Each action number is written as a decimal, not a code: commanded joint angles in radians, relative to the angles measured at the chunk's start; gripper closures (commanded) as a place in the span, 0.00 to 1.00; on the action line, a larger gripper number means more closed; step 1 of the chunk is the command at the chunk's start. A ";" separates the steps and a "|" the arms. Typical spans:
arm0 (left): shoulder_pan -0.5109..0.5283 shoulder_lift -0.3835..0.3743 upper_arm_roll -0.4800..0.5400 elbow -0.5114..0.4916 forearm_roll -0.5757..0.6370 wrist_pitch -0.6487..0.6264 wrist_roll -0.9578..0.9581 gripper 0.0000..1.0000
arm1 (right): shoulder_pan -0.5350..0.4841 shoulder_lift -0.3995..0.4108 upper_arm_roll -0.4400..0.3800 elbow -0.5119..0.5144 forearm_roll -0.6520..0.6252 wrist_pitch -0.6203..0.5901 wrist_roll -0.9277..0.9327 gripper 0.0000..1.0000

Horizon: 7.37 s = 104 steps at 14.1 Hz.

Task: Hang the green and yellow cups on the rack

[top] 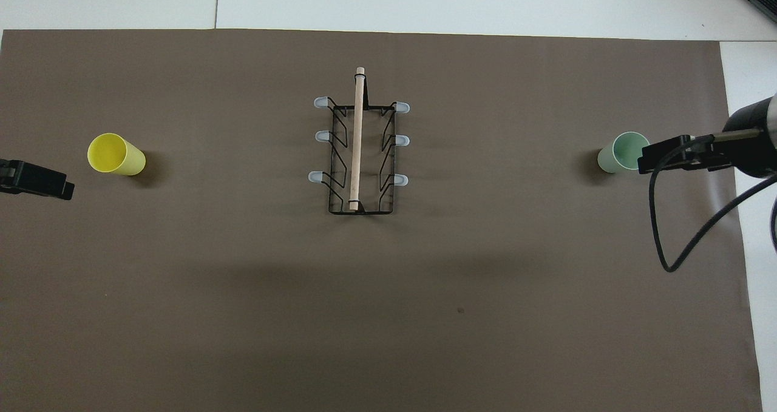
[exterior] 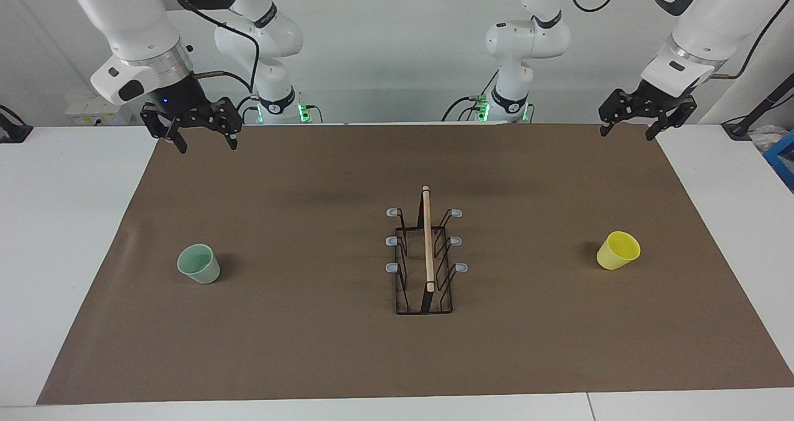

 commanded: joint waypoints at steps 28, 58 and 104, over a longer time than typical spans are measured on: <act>-0.099 0.367 0.323 0.174 -0.301 0.060 -0.686 0.00 | 0.046 0.040 0.008 -0.094 -0.435 0.065 -0.418 0.00; 0.082 0.529 0.385 -0.261 -1.077 0.420 -1.058 0.00 | 0.245 0.452 0.012 -0.260 -1.238 0.307 -0.985 0.00; -0.128 0.008 -0.305 -0.557 0.723 1.126 -1.599 1.00 | 0.075 0.555 0.025 -0.304 -1.542 0.371 -0.699 1.00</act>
